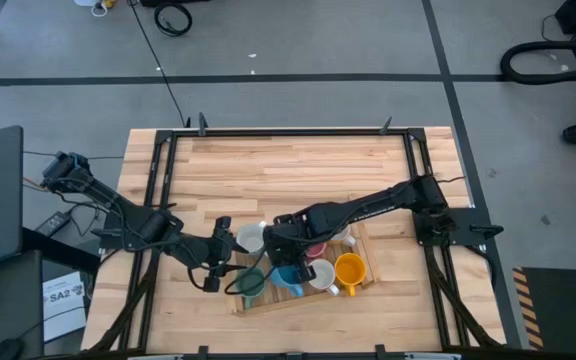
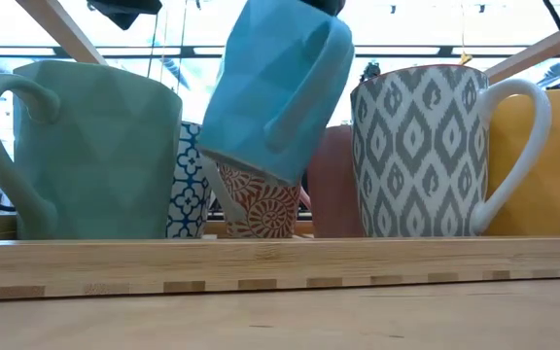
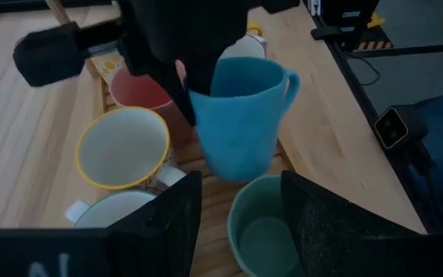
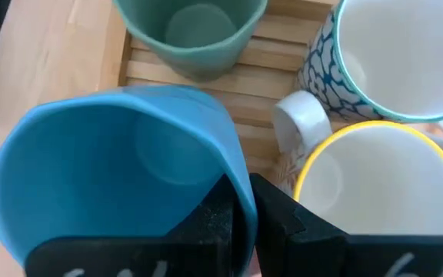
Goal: Place coffee mugs
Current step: Put the blue mug on the shelf
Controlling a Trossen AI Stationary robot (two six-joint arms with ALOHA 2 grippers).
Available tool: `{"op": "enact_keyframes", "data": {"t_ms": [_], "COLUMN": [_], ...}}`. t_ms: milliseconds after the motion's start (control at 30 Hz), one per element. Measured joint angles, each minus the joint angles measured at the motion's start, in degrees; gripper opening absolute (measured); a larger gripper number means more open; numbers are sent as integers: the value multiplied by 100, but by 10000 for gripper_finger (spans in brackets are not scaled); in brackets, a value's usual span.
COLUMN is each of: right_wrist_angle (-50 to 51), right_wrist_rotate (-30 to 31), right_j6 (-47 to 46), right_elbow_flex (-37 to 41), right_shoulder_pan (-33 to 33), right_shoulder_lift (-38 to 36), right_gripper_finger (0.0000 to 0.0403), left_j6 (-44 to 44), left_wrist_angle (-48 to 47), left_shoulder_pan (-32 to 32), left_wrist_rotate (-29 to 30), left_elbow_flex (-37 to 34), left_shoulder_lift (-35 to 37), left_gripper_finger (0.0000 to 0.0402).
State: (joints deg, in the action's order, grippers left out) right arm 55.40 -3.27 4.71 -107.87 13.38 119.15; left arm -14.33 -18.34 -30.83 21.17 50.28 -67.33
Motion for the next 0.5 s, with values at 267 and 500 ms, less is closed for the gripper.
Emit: {"op": "enact_keyframes", "data": {"t_ms": [267,500], "right_wrist_angle": [-56,-156], "right_wrist_rotate": [-33,-87], "right_j6": [-20,-1], "right_elbow_flex": [1,26], "right_shoulder_pan": [47,47], "right_shoulder_lift": [188,331], "right_gripper_finger": [33,33], "left_j6": [0,0], "left_wrist_angle": [-23,-32], "left_shoulder_pan": [0,0], "left_wrist_rotate": [0,-2], "left_elbow_flex": [0,0], "left_shoulder_lift": [0,0], "left_gripper_finger": [185,185]}}
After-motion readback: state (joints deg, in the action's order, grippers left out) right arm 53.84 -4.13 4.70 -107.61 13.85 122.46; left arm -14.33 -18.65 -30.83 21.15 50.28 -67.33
